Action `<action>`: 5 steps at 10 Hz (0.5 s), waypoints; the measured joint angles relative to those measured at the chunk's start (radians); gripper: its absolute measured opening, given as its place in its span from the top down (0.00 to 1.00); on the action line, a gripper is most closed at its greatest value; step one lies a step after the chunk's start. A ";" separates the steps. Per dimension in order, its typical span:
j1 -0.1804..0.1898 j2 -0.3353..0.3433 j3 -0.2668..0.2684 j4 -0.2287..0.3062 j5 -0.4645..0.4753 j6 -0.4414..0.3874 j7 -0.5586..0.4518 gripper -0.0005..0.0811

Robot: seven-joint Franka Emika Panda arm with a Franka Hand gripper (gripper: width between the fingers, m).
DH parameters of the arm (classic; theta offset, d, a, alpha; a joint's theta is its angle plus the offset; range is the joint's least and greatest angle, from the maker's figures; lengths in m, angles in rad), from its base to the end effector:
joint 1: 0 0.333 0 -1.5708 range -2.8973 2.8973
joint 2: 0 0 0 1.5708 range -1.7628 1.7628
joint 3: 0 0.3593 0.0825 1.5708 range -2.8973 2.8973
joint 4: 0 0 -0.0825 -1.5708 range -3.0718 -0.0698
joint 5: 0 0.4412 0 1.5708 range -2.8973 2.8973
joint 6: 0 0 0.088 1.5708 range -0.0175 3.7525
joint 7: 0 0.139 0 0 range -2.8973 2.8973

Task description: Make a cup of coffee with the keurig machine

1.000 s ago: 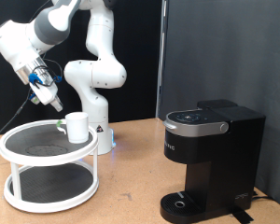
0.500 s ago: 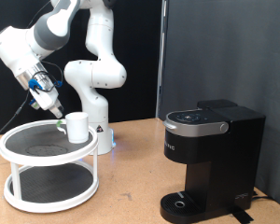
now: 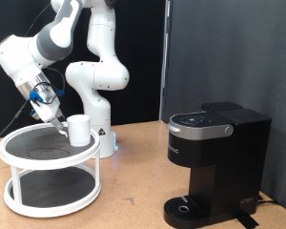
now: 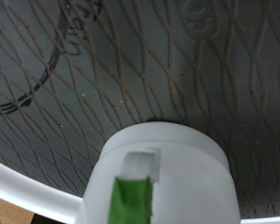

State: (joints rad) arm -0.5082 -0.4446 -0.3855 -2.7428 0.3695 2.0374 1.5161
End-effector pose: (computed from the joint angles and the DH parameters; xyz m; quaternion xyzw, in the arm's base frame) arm 0.2598 -0.2466 0.3035 -0.2710 0.9229 0.2158 0.1682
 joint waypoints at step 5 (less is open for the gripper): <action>0.004 0.006 0.000 -0.003 0.008 0.003 -0.013 0.24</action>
State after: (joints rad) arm -0.5038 -0.4391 -0.3855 -2.7458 0.3774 2.0403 1.5032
